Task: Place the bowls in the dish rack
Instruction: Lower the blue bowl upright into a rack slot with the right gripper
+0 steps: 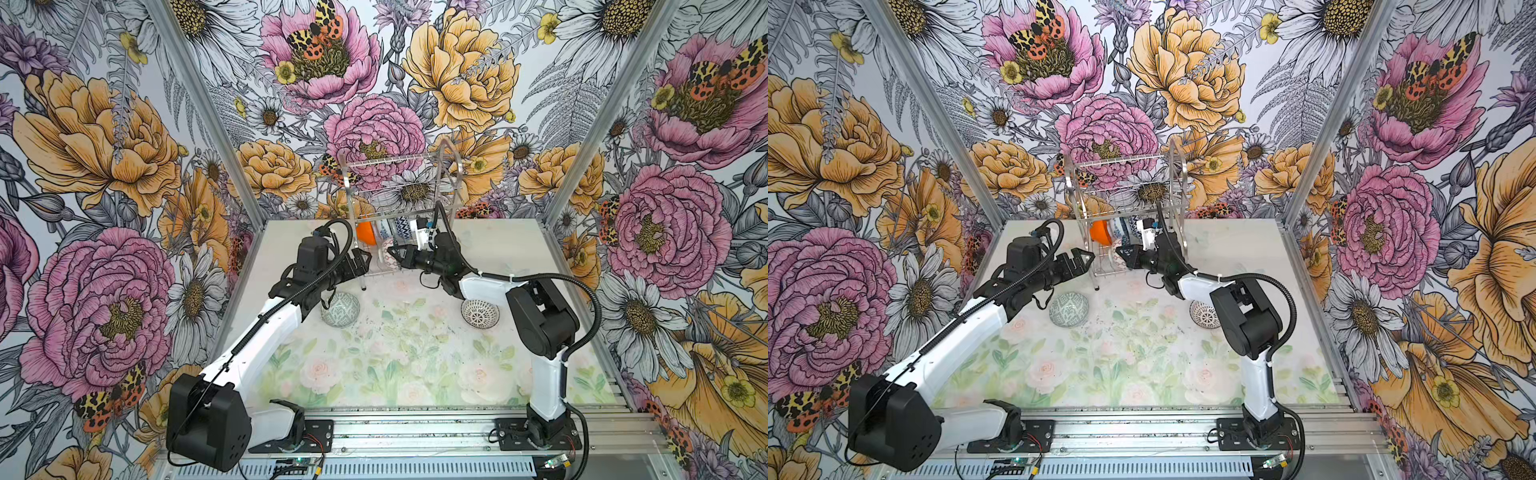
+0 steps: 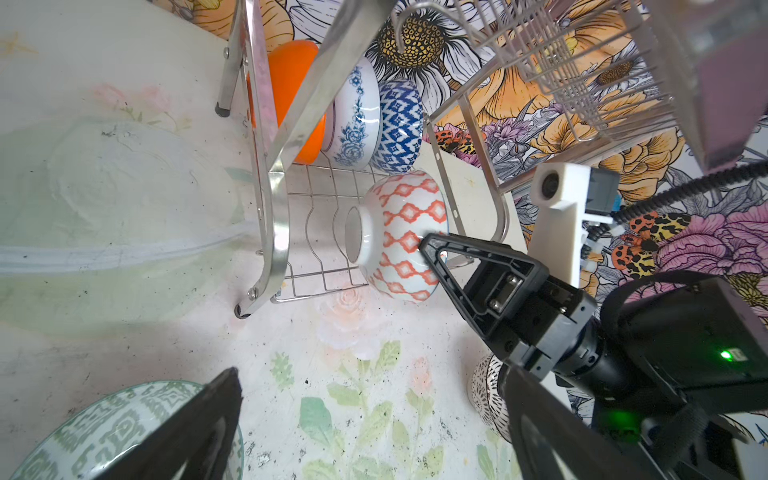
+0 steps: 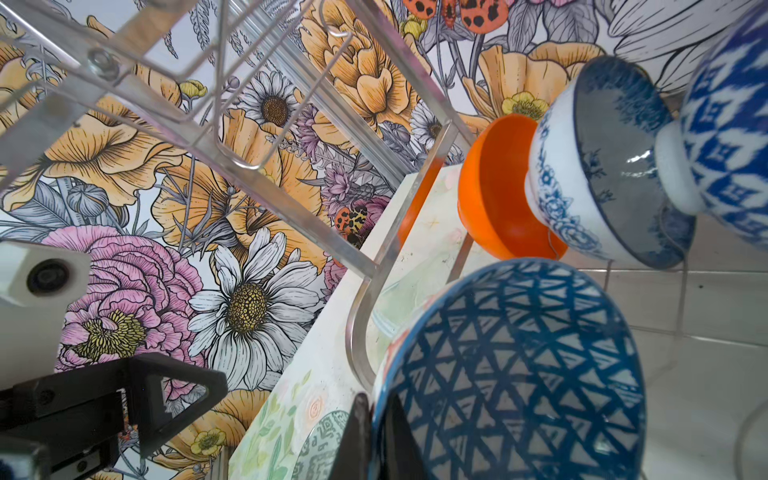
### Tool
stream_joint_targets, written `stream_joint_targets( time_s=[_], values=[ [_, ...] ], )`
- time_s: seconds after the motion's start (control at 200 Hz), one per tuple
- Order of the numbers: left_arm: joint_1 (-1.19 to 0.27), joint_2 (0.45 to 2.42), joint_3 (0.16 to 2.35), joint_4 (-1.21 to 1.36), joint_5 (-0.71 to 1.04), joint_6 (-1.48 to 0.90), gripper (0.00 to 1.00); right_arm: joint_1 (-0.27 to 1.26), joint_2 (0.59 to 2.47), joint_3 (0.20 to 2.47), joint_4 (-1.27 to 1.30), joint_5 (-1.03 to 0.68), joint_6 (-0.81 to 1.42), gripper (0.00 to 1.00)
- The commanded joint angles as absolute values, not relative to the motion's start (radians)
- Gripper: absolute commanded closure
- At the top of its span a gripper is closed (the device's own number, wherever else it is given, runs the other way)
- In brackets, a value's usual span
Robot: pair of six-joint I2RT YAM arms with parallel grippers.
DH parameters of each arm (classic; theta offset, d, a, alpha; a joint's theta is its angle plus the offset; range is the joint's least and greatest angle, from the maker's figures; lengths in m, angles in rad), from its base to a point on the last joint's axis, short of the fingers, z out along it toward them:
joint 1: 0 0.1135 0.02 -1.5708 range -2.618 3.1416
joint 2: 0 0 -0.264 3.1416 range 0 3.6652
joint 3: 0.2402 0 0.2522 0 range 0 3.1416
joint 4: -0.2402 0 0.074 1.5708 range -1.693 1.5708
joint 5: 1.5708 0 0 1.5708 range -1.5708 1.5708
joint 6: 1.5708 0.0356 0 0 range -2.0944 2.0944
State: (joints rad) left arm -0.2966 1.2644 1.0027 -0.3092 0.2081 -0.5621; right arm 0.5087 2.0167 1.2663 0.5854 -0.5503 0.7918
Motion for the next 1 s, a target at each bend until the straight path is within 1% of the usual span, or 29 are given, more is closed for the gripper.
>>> stream_joint_targets(
  time_s=[0.0,0.245,0.505,0.996],
  values=[
    [-0.288,1.267,0.997,-0.284,0.234,-0.565,0.01,0.503,2.04,1.258,0.718,-0.583,0.837,1.0],
    [-0.288,1.277,0.996,-0.283,0.244,-0.573,0.01,0.499,2.098,1.286,0.795,-0.614,0.89,1.0],
    [-0.285,1.294,0.999,-0.283,0.256,-0.578,0.01,0.503,2.195,1.364,0.898,-0.658,0.984,1.0],
    [-0.273,1.281,0.998,-0.282,0.261,-0.579,0.01,0.53,2.301,1.469,0.955,-0.686,1.06,1.0]
  ],
)
